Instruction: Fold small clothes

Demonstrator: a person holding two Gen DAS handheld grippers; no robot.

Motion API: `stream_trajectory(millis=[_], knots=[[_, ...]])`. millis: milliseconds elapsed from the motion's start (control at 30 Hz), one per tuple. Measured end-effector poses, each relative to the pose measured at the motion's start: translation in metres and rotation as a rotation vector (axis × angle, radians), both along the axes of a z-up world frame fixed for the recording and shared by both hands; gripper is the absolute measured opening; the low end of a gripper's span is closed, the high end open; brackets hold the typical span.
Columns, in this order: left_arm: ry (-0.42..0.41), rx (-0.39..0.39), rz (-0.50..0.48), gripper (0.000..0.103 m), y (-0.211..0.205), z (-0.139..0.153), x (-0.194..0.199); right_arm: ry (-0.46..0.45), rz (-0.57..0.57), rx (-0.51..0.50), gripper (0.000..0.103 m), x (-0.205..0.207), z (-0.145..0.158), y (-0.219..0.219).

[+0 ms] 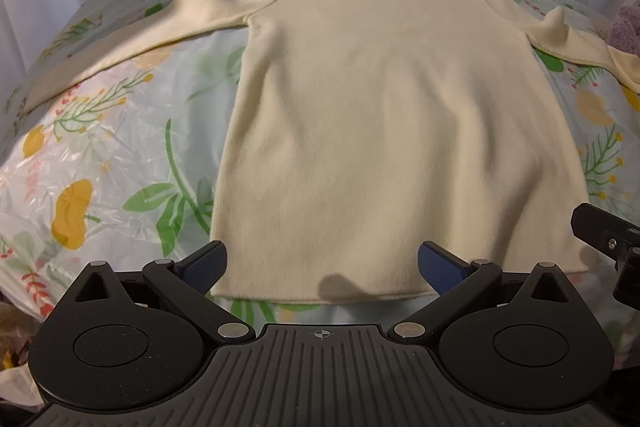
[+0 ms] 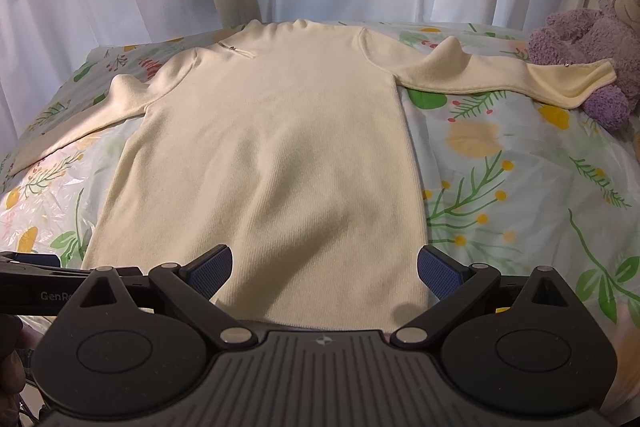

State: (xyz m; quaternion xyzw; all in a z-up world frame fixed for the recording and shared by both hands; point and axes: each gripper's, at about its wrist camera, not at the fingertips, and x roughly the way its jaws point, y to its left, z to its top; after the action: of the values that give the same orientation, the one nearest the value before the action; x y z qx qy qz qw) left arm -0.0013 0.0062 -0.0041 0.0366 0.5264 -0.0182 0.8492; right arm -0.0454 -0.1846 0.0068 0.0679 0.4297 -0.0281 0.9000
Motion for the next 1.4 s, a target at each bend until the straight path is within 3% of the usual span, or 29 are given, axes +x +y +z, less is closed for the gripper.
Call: stream_trajectory(millis=[1400], knots=[[0.002,0.009,0.005,0.103,-0.0014,-0.0007,-0.0005,0.006,-0.021,0.020,0.099,-0.0009,-0.0021,-0.0046]])
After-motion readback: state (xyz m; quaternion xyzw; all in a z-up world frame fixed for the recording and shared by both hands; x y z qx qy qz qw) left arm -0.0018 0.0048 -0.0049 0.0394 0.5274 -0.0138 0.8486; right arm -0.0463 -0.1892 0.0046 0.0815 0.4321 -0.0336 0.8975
